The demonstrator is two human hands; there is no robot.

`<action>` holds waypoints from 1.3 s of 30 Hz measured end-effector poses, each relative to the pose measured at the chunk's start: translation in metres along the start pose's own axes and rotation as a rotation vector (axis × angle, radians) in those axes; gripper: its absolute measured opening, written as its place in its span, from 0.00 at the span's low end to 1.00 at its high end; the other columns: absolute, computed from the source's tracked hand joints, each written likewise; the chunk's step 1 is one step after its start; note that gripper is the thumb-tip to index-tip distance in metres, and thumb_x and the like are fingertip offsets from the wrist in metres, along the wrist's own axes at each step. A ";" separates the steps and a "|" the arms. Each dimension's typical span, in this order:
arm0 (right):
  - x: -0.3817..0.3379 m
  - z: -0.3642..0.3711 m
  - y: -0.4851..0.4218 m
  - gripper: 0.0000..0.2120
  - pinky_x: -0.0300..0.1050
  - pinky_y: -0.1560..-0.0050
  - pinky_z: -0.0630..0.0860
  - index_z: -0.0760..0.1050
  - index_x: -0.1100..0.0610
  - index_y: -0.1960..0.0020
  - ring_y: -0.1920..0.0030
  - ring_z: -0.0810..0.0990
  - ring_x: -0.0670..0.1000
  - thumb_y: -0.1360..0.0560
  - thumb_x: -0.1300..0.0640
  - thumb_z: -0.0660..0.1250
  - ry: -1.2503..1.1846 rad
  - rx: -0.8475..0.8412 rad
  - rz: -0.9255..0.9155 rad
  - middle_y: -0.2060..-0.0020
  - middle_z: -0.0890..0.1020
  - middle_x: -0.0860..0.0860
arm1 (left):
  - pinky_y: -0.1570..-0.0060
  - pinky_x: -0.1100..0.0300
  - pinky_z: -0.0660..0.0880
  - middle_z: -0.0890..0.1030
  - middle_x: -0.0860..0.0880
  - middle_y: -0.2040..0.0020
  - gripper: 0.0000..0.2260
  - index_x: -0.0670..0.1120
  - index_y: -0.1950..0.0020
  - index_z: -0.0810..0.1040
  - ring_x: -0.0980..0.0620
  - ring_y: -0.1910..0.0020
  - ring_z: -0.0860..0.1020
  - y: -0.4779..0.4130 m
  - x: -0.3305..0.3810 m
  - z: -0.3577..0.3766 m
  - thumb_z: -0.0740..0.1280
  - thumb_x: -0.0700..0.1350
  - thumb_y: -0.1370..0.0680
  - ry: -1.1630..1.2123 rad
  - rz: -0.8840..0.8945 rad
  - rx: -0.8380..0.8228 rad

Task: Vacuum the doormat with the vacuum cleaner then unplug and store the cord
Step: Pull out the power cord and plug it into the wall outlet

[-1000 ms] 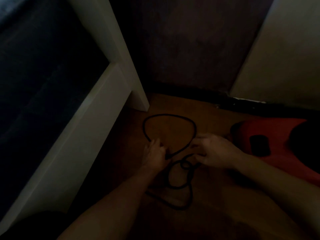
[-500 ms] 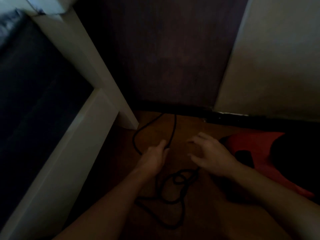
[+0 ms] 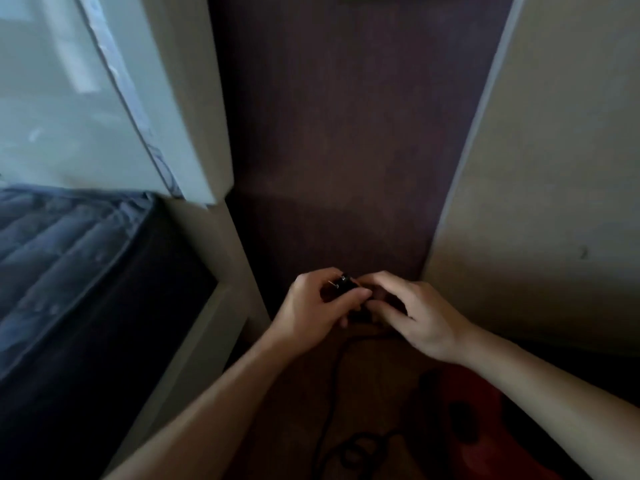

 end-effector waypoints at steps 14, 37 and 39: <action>-0.107 -0.175 -0.070 0.14 0.35 0.43 0.77 0.83 0.46 0.39 0.43 0.82 0.36 0.21 0.43 0.69 0.056 0.566 -0.220 0.46 0.84 0.36 | 0.53 0.63 0.79 0.85 0.55 0.55 0.13 0.54 0.48 0.82 0.59 0.53 0.83 -0.081 0.157 -0.090 0.78 0.48 0.31 -0.004 0.316 0.219; -0.128 -0.246 -0.122 0.11 0.54 0.61 0.83 0.85 0.61 0.45 0.59 0.86 0.52 0.26 0.58 0.78 0.405 0.989 -0.309 0.56 0.86 0.52 | 0.25 0.37 0.49 0.54 0.50 0.19 0.44 0.51 0.21 0.59 0.51 0.20 0.49 -0.183 0.252 -0.149 0.73 0.62 0.32 -1.048 0.725 0.473; -0.131 -0.245 -0.123 0.11 0.51 0.62 0.83 0.85 0.61 0.47 0.59 0.86 0.50 0.27 0.58 0.78 0.422 1.013 -0.296 0.56 0.86 0.52 | 0.25 0.37 0.50 0.54 0.51 0.19 0.44 0.52 0.21 0.59 0.51 0.20 0.50 -0.185 0.251 -0.151 0.73 0.62 0.33 -1.059 0.749 0.488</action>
Point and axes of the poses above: each hand's wrist, its own y-axis away from the middle knuckle, its own z-axis out of the palm, x = y × z, the point moved 10 cm from there along -y, towards the middle knuckle
